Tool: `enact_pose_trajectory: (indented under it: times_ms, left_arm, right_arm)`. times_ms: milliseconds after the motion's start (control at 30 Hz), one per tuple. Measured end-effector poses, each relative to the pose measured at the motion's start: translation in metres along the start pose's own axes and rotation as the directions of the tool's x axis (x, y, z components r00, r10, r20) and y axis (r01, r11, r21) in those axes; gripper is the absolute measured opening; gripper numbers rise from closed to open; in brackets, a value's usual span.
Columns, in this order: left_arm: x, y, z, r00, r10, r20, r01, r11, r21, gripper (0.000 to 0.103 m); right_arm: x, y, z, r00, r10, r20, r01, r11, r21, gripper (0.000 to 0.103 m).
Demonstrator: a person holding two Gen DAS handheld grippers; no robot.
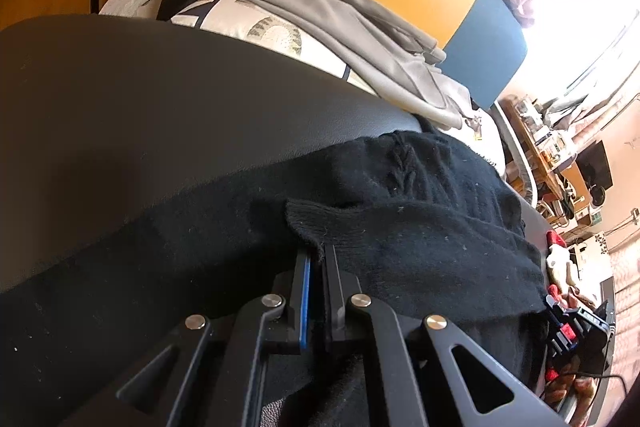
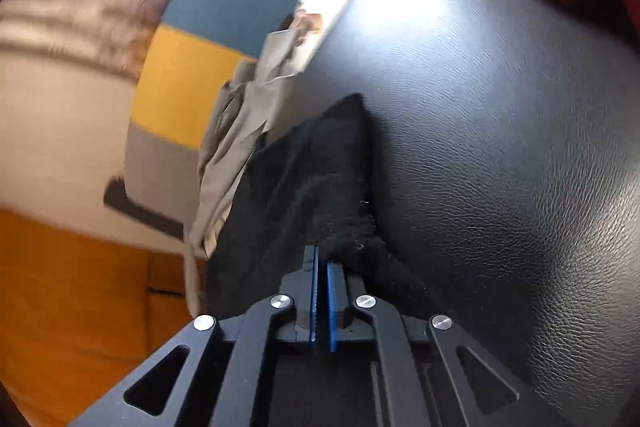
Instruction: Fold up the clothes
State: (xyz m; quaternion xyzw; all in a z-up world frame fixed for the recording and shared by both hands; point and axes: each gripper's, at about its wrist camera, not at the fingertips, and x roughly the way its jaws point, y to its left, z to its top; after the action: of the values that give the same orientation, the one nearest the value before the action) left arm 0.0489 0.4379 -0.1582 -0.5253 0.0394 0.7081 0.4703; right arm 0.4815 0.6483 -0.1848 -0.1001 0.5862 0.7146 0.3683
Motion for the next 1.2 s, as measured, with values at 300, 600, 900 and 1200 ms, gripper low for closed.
enact_pose_trajectory:
  times_ms: [300, 600, 900, 1200]
  left_arm:
    - [0.003, 0.005, -0.002, 1.0, 0.002, -0.028, -0.002, 1.0, 0.002, 0.004]
    - [-0.002, -0.001, 0.004, 1.0, -0.003, -0.025, 0.004, 0.999, 0.038, 0.004]
    - [0.008, -0.004, -0.004, 0.999, 0.023, -0.046, -0.021, 0.999, 0.046, 0.004]
    - [0.018, -0.004, -0.008, 0.997, 0.053, -0.053, -0.047, 0.994, 0.098, 0.005]
  right_arm:
    - [0.002, -0.035, -0.013, 0.997, -0.026, -0.068, 0.024, 0.999, -0.035, 0.005]
    - [-0.049, -0.011, 0.023, 1.0, -0.03, -0.007, 0.028, 0.981, -0.193, 0.055]
    - [0.039, -0.018, 0.09, 0.993, -0.065, -0.095, 0.055, 0.994, -0.099, 0.059]
    - [0.053, 0.031, 0.094, 0.984, -0.175, -0.041, 0.144, 0.9, -0.411, 0.006]
